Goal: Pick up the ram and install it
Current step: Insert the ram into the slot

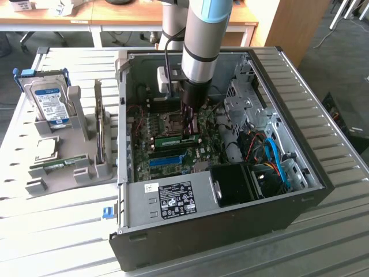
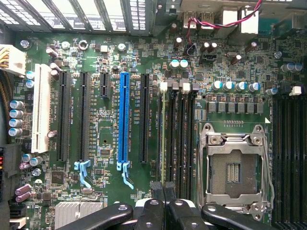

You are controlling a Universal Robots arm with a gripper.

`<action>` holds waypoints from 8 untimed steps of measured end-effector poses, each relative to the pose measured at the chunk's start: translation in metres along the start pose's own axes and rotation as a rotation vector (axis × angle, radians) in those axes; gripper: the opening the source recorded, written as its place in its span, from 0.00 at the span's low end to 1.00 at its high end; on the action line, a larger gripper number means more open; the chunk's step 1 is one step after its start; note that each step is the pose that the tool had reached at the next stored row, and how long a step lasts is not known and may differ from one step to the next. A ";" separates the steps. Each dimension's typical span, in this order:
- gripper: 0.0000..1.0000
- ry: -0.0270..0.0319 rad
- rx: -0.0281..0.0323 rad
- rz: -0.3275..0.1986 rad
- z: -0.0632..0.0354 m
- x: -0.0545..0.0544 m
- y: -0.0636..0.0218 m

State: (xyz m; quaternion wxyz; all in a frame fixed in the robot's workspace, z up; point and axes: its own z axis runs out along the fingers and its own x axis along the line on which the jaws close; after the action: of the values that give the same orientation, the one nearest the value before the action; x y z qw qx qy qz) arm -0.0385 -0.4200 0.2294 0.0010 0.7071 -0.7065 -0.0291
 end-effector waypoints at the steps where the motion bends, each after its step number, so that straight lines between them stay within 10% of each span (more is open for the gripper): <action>1: 0.11 0.0000 -0.0010 0.000 0.0000 0.000 -0.0002; 8: 0.11 -0.0001 -0.0040 0.000 0.0000 0.000 -0.0006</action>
State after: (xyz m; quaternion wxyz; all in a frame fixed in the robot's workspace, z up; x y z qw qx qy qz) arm -0.0379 -0.4199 0.2293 0.0024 0.7070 -0.7065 -0.0305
